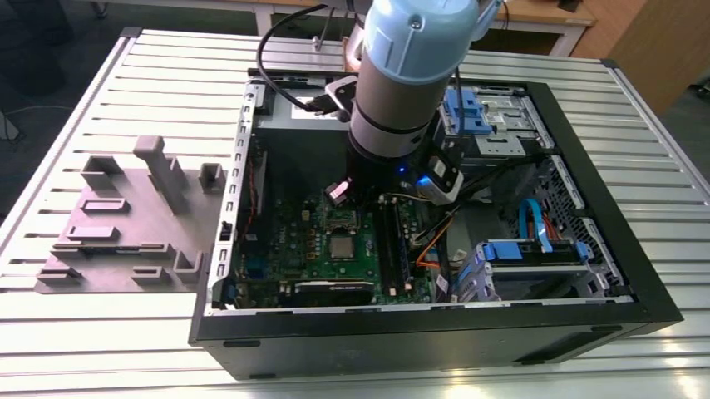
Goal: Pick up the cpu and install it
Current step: 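Close the cpu cover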
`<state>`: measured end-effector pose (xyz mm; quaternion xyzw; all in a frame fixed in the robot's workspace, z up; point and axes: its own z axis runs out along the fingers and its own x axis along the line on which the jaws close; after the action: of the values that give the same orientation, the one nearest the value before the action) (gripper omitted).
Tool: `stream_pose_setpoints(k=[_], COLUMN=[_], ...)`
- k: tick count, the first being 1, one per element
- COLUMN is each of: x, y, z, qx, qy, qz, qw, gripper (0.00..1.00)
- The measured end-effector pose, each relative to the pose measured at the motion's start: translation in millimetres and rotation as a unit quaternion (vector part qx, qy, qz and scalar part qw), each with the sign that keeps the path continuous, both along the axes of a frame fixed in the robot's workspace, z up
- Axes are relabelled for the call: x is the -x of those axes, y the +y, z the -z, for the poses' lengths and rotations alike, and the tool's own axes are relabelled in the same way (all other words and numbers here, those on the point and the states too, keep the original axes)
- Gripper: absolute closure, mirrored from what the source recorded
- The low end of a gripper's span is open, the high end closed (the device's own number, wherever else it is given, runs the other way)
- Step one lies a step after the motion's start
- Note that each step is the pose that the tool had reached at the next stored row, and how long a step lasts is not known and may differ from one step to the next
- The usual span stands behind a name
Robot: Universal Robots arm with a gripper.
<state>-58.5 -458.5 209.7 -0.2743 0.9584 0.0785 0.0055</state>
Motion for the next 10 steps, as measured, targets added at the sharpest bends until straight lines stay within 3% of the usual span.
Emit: stream_pose_setpoints(k=[6,10], x=[-0.3,-1.7], y=[-0.3,-1.1], z=[-0.9,-3.3], qx=[0.0004,0.0002], qy=[0.0031,0.0077], qz=[0.000,0.000], qw=[1.00000,0.99997], gripper=[0.90,0.90])
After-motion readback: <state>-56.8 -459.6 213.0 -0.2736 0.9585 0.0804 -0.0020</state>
